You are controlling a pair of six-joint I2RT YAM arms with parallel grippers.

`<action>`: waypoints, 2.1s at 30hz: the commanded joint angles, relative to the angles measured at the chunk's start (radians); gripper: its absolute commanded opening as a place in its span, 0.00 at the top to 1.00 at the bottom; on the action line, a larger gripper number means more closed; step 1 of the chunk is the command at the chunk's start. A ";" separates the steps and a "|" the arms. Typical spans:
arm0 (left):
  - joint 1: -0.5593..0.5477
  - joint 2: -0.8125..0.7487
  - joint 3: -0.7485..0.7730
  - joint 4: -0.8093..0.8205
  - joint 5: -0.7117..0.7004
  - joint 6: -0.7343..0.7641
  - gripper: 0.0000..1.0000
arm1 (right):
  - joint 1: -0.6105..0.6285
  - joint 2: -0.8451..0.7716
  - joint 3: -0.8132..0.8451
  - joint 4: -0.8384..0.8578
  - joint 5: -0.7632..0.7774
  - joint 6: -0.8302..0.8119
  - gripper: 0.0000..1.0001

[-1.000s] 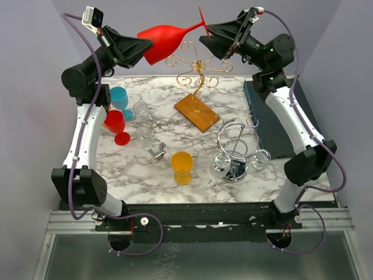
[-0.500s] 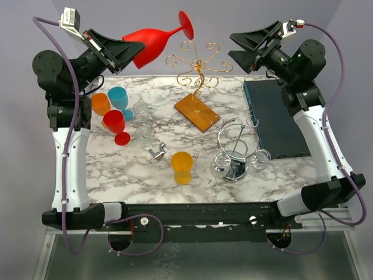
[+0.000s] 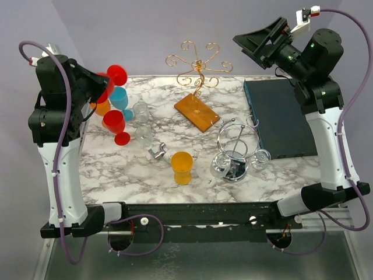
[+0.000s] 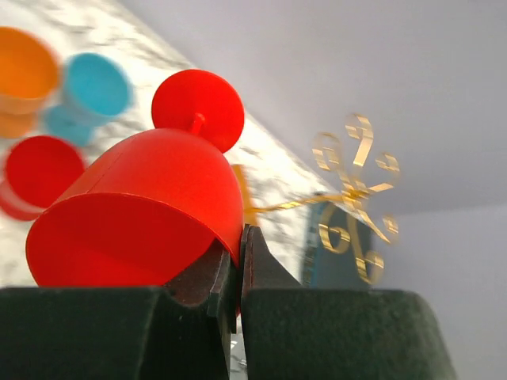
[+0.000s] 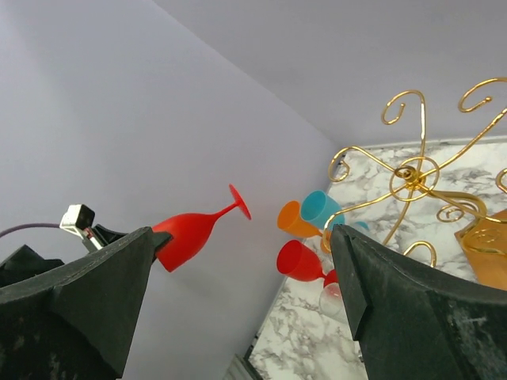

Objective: Take the wine glass off the wine glass rack
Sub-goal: Place the wine glass at the center of the board.

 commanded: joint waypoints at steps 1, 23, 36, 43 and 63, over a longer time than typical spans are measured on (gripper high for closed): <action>0.005 0.040 0.042 -0.280 -0.382 0.102 1.00 | 0.002 0.042 0.041 -0.122 0.009 -0.100 0.00; 0.313 0.252 -0.255 -0.172 -0.262 0.171 1.00 | 0.003 0.131 0.214 -0.280 0.030 -0.233 0.00; 0.316 0.466 -0.222 -0.153 -0.211 0.178 1.00 | 0.003 0.097 0.154 -0.268 0.063 -0.282 0.00; 0.316 0.495 -0.283 -0.099 -0.175 0.161 1.00 | 0.002 0.096 0.149 -0.261 0.060 -0.287 0.00; 0.316 0.526 -0.342 -0.057 -0.188 0.141 0.75 | 0.003 0.105 0.130 -0.245 0.041 -0.287 0.00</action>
